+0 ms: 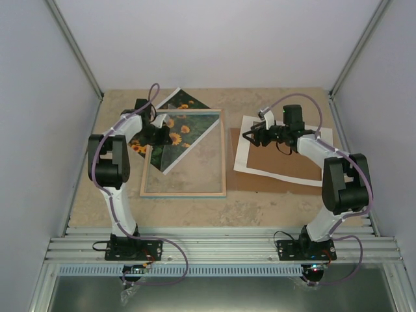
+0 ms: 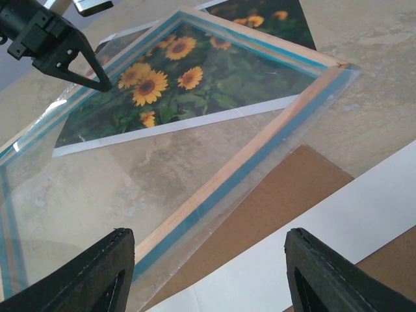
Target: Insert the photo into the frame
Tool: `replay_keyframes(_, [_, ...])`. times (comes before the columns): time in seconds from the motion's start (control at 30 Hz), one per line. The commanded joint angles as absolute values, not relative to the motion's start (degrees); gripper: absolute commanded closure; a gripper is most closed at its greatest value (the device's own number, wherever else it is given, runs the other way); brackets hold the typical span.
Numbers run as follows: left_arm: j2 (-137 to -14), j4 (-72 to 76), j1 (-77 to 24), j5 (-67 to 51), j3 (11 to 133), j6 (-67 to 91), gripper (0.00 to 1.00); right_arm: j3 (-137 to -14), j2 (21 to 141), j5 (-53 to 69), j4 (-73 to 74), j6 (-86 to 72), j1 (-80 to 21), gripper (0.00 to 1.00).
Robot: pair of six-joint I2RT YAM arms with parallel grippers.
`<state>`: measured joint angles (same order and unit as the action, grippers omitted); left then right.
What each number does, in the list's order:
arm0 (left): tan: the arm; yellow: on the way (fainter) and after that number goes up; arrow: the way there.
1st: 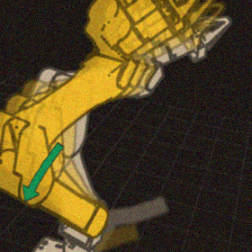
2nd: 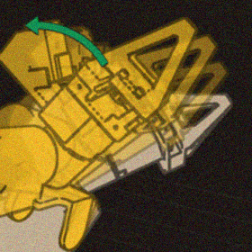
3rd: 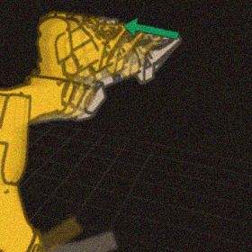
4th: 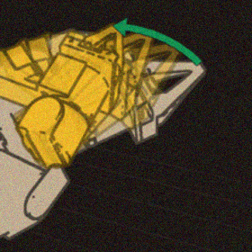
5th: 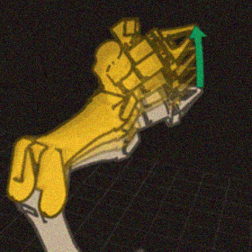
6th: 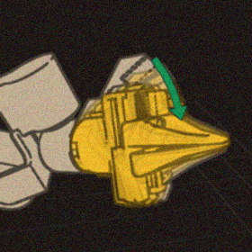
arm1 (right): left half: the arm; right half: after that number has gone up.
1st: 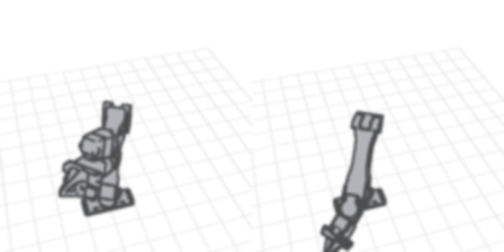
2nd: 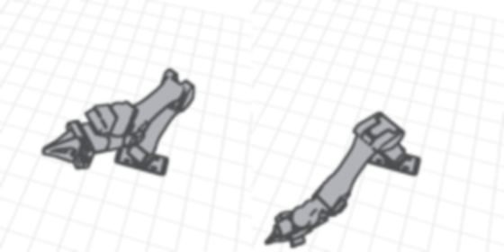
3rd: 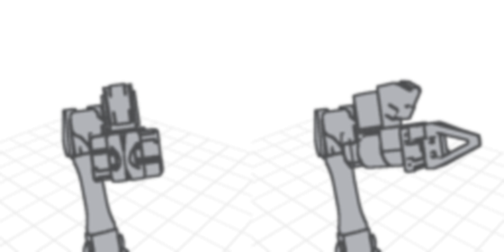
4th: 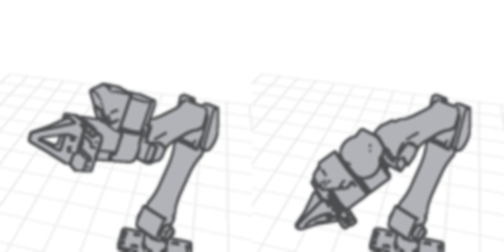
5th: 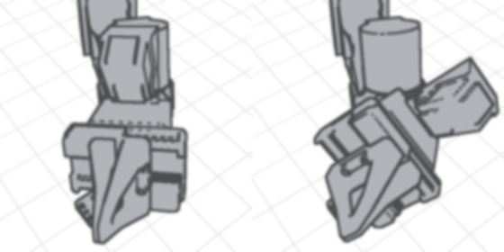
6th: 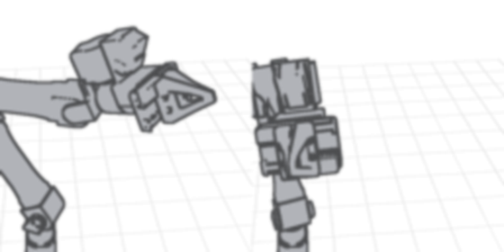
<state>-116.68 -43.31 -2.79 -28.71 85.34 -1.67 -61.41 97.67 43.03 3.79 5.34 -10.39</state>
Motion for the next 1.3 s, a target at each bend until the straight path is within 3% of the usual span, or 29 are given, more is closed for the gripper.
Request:
replay_keyframes(0.0, [-116.9,-41.7,-2.8,-26.2,86.5,-2.4,1.00,-60.7,98.6,42.8,2.9,6.2,-10.7,0.36])
replay_keyframes(1.27, [-114.8,-40.8,-2.4,-26.6,87.2,-3.7,1.00,-60.3,99.0,42.7,3.1,6.5,-10.7,0.36])
